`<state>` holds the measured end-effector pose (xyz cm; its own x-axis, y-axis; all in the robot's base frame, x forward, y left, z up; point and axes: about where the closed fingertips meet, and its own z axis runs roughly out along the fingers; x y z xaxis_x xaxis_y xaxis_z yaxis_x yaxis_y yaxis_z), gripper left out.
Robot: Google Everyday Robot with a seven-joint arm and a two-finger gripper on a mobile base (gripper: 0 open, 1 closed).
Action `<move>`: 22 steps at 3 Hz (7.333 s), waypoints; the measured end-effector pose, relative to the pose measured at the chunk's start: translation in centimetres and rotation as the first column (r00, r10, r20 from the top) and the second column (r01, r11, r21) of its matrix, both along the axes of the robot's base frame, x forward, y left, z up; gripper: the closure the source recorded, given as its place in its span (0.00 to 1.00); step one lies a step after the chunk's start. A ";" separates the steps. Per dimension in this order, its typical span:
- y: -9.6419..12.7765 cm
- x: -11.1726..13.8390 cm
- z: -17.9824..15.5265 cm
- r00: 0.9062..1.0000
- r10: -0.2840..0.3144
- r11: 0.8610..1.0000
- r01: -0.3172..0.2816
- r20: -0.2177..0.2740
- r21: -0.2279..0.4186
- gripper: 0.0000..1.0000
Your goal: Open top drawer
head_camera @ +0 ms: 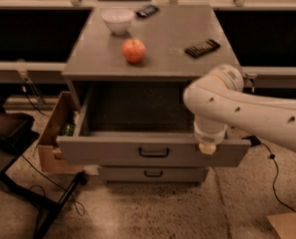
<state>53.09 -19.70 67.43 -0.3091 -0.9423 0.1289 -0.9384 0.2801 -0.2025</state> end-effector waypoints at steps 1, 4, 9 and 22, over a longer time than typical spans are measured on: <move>0.0 0.0 0.1 1.000 0.000 1.000 0.000 0.000 0.000 1.00; 0.2 -2.1 0.7 1.000 -0.009 1.000 0.009 0.017 -0.014 1.00; 0.8 -6.6 1.6 0.996 -0.055 0.998 0.053 0.069 0.031 1.00; -10.2 -6.7 11.2 1.000 0.000 0.992 0.000 0.004 0.127 0.00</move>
Offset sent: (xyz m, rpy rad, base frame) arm -0.5583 0.0688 0.1873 -0.3707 -0.3459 -0.2798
